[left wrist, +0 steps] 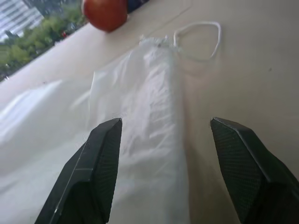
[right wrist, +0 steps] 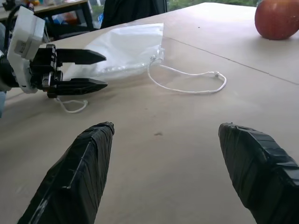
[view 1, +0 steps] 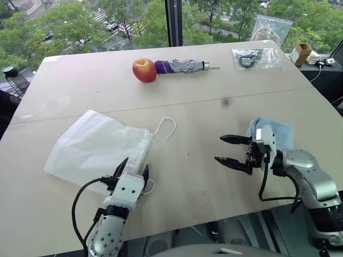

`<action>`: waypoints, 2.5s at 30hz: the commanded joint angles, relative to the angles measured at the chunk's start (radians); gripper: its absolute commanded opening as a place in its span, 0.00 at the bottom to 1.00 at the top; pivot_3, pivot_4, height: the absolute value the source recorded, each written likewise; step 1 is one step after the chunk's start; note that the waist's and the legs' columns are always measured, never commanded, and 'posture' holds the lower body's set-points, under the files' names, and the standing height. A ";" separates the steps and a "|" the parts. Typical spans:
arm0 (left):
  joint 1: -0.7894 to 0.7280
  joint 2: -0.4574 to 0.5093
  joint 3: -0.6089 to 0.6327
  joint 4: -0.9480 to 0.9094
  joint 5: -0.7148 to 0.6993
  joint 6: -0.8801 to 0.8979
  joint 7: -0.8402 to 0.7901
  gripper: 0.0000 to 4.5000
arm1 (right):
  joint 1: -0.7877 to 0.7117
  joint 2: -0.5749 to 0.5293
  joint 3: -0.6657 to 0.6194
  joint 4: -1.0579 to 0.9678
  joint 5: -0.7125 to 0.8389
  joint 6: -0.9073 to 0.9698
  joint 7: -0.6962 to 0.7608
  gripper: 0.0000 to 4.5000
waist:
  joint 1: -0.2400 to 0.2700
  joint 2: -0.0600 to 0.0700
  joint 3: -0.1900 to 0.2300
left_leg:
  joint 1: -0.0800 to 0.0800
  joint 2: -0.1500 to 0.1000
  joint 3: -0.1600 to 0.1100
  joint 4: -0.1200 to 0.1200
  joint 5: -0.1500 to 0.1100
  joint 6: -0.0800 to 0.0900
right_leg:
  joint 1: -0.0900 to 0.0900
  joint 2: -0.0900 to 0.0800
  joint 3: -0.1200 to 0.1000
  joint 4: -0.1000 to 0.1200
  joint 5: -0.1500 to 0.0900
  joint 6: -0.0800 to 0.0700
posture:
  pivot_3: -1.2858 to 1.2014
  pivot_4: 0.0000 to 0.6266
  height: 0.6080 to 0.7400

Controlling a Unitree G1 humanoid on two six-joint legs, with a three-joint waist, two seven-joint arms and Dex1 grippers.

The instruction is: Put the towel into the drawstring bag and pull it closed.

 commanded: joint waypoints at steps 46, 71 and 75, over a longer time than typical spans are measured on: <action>-0.474 0.020 0.186 0.068 -0.161 0.163 -0.064 0.00 | 0.126 -0.134 -0.315 -0.103 -0.162 0.196 -0.383 0.99 | 0.004 0.000 -0.001 | -0.001 -0.001 -0.001 0.009 0.000 0.000 | 0.001 0.000 0.000 0.009 0.000 0.000 | 0.52 0.24 1.00; -0.436 -0.027 0.131 -0.035 -0.136 0.259 -0.050 0.00 | -0.351 -0.119 -0.038 0.834 -0.544 -0.304 -0.361 0.99 | -0.023 -0.002 -0.001 | 0.013 -0.001 0.001 0.012 -0.001 0.002 | 0.016 0.000 0.003 0.008 0.000 0.000 | 0.52 0.24 1.00; -0.451 -0.014 0.122 -0.022 -0.145 0.260 -0.068 0.00 | -0.440 -0.081 -0.030 0.942 -0.545 -0.148 -0.364 0.99 | -0.034 -0.005 -0.002 | 0.015 -0.001 0.002 0.013 -0.001 0.002 | 0.018 0.000 0.004 0.008 0.000 0.000 | 0.52 0.24 1.00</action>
